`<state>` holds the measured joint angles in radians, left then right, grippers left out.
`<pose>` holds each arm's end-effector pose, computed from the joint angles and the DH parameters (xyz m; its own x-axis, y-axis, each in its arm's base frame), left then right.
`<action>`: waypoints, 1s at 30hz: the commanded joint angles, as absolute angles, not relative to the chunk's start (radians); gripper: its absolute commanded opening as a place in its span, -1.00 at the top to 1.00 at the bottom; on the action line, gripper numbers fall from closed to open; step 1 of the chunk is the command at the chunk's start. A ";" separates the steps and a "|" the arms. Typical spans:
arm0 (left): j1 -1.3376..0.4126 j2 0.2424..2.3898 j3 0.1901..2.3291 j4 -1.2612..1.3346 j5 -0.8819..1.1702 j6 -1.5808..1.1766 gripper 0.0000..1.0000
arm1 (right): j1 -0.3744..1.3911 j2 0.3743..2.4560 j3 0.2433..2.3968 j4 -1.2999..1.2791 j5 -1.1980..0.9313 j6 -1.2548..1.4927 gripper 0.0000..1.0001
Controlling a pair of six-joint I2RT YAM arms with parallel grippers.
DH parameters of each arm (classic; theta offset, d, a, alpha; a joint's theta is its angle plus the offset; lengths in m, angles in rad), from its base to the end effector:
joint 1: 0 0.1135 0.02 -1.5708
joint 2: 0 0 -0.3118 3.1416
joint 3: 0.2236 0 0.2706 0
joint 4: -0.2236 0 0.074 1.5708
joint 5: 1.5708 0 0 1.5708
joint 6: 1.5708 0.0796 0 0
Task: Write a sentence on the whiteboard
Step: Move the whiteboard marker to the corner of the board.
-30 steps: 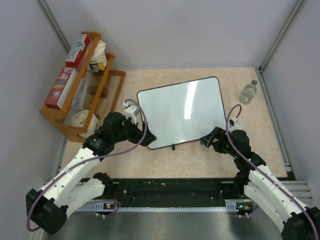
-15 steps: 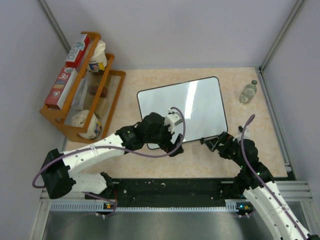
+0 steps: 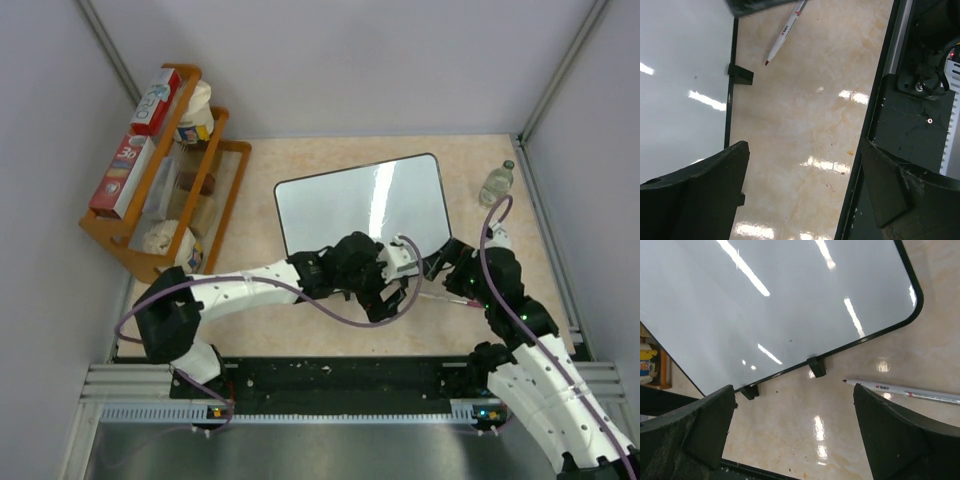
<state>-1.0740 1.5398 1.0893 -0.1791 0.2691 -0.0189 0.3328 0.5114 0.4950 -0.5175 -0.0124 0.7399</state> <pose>0.1701 -0.3581 0.2755 -0.2985 0.5124 -0.8052 0.9444 0.2803 -0.1718 0.1368 0.0483 0.2436 -0.5823 0.5120 -0.6315 0.0756 0.8075 0.5850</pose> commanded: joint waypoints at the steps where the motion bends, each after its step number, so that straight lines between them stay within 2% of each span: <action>1: -1.123 1.633 1.182 -0.098 0.308 0.089 -0.89 | 0.223 0.580 0.577 -0.509 -0.041 0.647 -0.98; 7: -1.178 1.746 1.241 -0.031 0.301 0.198 -0.84 | -0.073 0.540 0.566 -0.512 -0.314 0.598 -0.97; 10: -1.183 1.811 1.296 -0.015 0.362 0.256 -0.82 | -0.196 0.532 0.546 -0.515 -0.442 0.583 -0.97; 14: -1.190 1.925 1.386 -0.038 0.423 0.319 -0.75 | -0.279 0.572 0.555 -0.512 -0.538 0.548 -0.97; 25: -1.187 2.187 1.701 -0.164 0.410 0.377 -0.53 | -0.313 0.672 0.638 -0.497 -0.511 0.506 -0.98; 28: -1.181 2.232 1.742 -0.176 0.388 0.373 -0.40 | -0.322 0.684 0.644 -0.491 -0.512 0.505 -0.98; 30: -1.174 2.258 1.755 -0.169 0.361 0.341 -0.26 | -0.327 0.693 0.646 -0.485 -0.508 0.502 -0.98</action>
